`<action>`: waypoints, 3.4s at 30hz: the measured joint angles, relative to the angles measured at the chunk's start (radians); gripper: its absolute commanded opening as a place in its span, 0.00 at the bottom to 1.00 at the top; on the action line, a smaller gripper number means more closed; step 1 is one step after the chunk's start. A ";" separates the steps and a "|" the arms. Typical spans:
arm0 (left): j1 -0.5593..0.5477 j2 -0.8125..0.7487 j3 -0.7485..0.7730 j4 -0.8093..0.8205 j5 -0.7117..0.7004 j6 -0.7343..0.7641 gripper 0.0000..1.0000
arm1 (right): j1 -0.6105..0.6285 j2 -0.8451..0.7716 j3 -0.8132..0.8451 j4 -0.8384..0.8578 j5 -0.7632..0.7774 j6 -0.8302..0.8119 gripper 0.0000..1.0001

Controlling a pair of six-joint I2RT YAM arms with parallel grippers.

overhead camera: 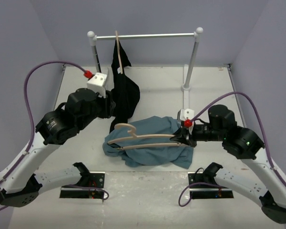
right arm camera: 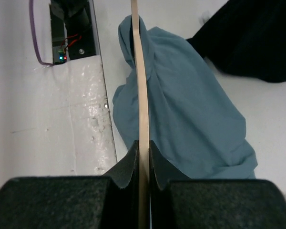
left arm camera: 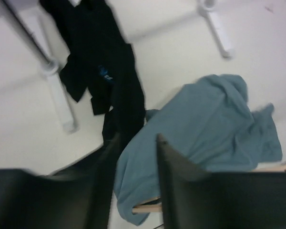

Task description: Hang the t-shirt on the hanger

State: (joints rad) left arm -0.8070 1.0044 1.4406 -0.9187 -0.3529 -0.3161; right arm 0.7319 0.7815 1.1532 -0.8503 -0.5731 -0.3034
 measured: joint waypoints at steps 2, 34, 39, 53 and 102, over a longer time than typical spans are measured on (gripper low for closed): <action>0.002 -0.029 -0.066 -0.020 -0.132 -0.133 0.58 | 0.000 -0.019 -0.083 0.027 0.026 0.021 0.00; 0.002 -0.154 -0.866 0.229 -0.042 -0.690 0.50 | -0.073 -0.159 -0.375 0.321 0.120 0.218 0.00; 0.002 -0.075 -0.864 0.241 -0.075 -0.686 0.54 | -0.073 -0.158 -0.375 0.322 0.109 0.218 0.00; 0.002 -0.067 -0.863 0.266 -0.165 -0.641 0.00 | -0.079 -0.141 -0.376 0.339 0.091 0.218 0.00; 0.002 0.099 0.063 -0.083 0.238 0.249 0.00 | -0.238 -0.159 -0.206 0.212 -0.308 0.098 0.00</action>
State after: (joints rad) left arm -0.8054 1.1032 1.5035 -1.0015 -0.1151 -0.0667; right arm 0.4936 0.6230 0.9472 -0.6383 -0.8808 -0.2059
